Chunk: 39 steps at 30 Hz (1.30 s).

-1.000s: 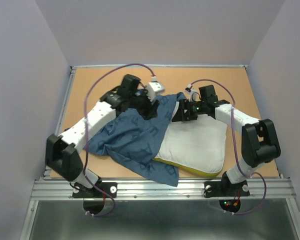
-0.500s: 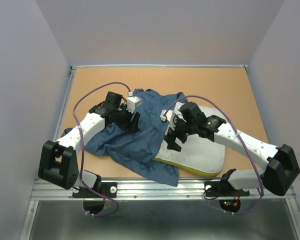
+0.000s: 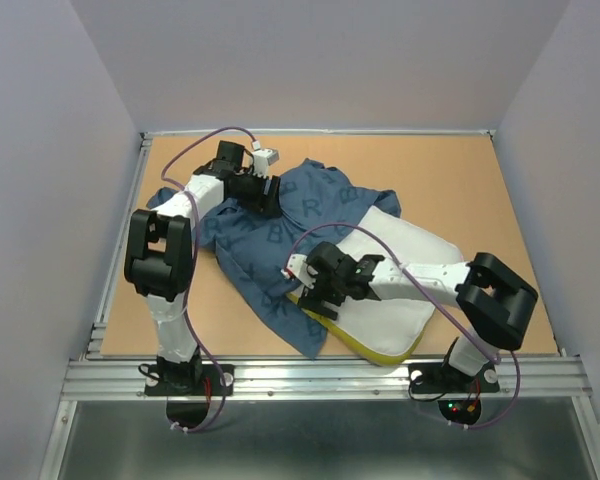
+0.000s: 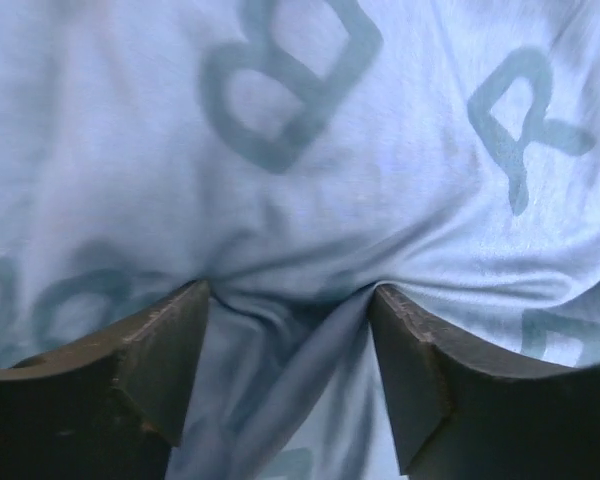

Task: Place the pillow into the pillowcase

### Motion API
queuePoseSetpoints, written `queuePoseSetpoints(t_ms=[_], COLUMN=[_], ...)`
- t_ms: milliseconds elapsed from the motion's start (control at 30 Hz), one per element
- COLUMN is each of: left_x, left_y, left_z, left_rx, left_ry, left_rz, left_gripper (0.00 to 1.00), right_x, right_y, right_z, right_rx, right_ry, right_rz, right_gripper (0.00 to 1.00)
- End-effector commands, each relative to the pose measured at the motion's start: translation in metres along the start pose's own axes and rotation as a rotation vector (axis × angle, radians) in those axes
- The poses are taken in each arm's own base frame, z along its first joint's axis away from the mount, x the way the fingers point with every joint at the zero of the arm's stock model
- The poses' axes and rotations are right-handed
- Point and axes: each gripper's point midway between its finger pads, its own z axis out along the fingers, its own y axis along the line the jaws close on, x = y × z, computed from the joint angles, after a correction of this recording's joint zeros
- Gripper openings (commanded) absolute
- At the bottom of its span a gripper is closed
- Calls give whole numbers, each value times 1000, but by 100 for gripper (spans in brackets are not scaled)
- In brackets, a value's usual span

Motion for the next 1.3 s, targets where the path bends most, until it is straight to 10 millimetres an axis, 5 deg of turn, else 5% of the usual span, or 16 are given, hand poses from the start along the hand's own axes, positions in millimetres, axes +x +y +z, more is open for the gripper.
queuePoseSetpoints(t_ms=[0,133,233,300,367,500,700,833,1033,1167,1267], left_x=[-49,-48,-31,-30,-8,15,33,33,31,28,26], left_y=[-3,-7,-20,-37,-42,-65,-63,-63,-59,-56,-57], left_z=[-34,-70,-101,-132,-139,-170,-174,-176,-171,-169,-168], left_rx=[-24,-71,-94,-116,-131,-139,-172,-180,-183,-192,-185], left_ry=[-155,-226,-272,-346,-352,-426,-400,-417,-408,-423,-423], left_rz=[108,144,223,313,338,411,430,443,418,399,384], left_gripper=[78,85,88,89,93,99,99,99,99,99,99], right_x=[35,27,4,-14,-29,-28,-24,-33,-64,-39,-22], right_y=[-18,-43,-64,-61,-42,-14,2,-11,-16,21,29], right_z=[26,35,27,15,3,-12,-14,-23,-64,-52,-40], right_rx=[97,127,136,91,-21,-153,-174,-96,-84,-112,-106], right_ry=[143,136,78,51,12,37,68,47,-75,46,99], right_rz=[54,149,193,198,227,264,265,290,305,250,230], right_gripper=[78,75,93,100,100,100,100,100,100,100,100])
